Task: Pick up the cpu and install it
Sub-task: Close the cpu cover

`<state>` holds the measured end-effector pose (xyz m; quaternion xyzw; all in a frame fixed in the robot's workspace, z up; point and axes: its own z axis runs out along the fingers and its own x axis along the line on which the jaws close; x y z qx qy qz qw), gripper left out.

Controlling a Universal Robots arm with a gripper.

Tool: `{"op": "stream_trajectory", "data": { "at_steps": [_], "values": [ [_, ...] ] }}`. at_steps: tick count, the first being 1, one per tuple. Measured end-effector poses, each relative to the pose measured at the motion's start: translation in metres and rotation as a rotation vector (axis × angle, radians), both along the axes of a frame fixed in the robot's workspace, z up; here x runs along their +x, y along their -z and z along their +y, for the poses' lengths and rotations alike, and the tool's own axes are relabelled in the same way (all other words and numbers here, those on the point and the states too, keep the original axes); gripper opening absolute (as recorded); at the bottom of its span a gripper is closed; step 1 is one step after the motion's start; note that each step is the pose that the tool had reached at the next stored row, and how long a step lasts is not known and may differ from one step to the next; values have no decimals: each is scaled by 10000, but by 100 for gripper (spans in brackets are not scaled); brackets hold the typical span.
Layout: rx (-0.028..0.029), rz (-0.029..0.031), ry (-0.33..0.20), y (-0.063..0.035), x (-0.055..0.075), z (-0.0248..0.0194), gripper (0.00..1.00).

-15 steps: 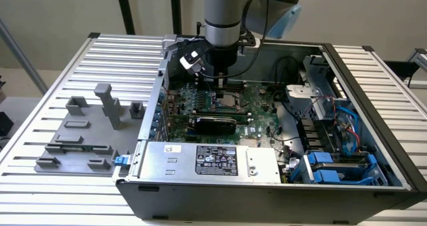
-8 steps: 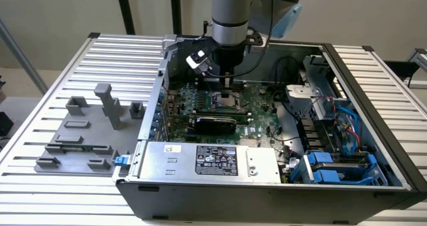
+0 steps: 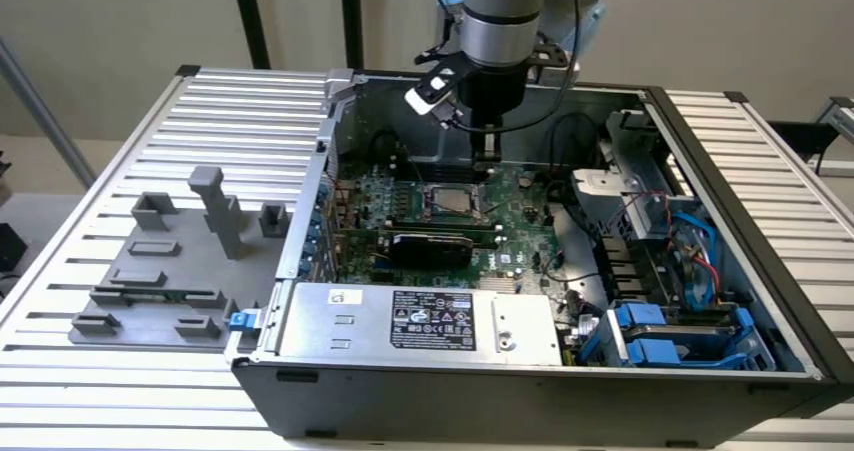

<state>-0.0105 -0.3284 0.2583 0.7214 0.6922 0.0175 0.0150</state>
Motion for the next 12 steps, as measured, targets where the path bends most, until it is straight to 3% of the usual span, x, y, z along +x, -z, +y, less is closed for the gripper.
{"op": "stream_trajectory", "data": {
  "at_steps": [5,12],
  "values": [
    [23,33,-2,-175,229,-25,11],
    [57,42,-1,-205,546,-35,11]
  ]
}}
